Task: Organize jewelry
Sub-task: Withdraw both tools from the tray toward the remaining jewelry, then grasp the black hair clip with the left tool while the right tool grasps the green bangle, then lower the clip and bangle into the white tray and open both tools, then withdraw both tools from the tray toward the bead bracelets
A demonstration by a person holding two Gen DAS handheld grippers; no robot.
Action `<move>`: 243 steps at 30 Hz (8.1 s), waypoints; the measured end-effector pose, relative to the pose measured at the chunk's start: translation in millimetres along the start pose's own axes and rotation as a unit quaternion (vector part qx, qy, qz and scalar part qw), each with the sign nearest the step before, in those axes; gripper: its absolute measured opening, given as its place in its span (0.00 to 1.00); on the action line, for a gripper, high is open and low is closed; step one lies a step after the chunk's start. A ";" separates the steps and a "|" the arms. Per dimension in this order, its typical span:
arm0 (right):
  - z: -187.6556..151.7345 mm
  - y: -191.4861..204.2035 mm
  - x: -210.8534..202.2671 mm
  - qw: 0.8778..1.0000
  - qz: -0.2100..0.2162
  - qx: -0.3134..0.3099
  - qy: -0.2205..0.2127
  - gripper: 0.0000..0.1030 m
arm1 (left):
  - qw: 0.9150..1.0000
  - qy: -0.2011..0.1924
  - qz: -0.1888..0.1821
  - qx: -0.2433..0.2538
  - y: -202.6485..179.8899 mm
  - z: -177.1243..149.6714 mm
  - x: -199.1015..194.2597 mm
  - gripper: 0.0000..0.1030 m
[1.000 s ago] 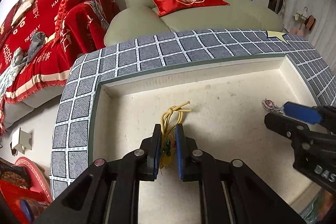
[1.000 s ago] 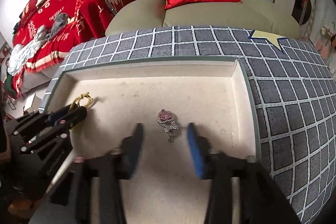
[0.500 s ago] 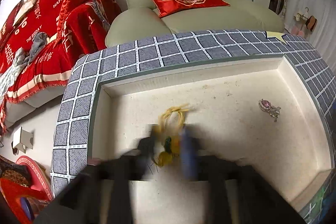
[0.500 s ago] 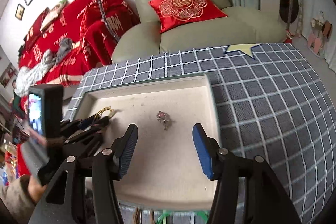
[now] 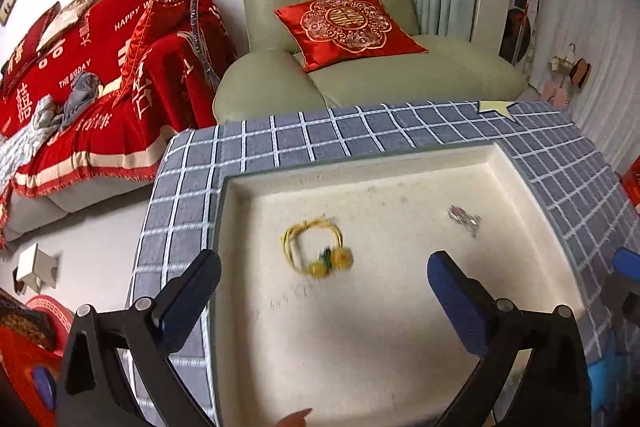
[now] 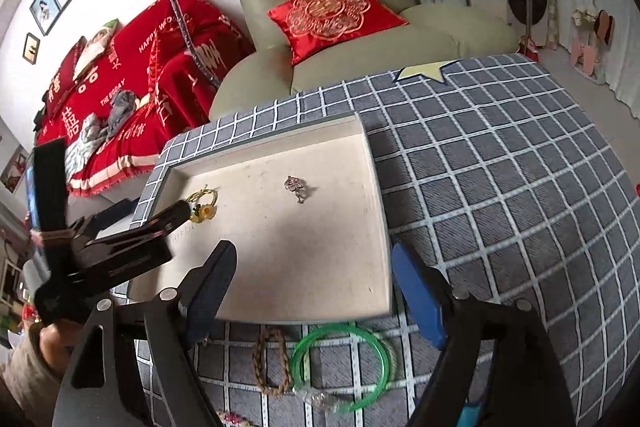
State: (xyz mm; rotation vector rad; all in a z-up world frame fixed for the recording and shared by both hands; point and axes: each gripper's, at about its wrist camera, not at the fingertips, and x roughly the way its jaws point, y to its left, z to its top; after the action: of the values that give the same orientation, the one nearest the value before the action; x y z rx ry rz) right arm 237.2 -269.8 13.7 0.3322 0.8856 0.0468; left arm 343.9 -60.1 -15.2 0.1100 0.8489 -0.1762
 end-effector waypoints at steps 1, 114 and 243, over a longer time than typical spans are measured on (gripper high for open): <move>-2.6 -1.1 -3.3 1.000 0.002 0.002 -0.003 0.83 | 1.000 0.002 -0.003 -0.004 2.1 -3.7 -5.4 1.00; -10.4 16.6 -36.9 0.998 -0.030 -0.039 0.024 0.08 | 0.992 -0.033 -0.110 -0.050 41.8 -51.5 -103.3 0.38; -201.1 21.5 -72.0 0.993 -0.033 0.017 0.113 0.99 | 0.993 0.073 -0.071 0.058 -23.8 -170.1 -68.9 1.00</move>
State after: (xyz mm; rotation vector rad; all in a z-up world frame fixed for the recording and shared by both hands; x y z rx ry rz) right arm 39.5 -208.7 -43.3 0.3338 1.1216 0.0084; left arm 169.4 -47.4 -75.5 0.1736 0.9932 -0.3558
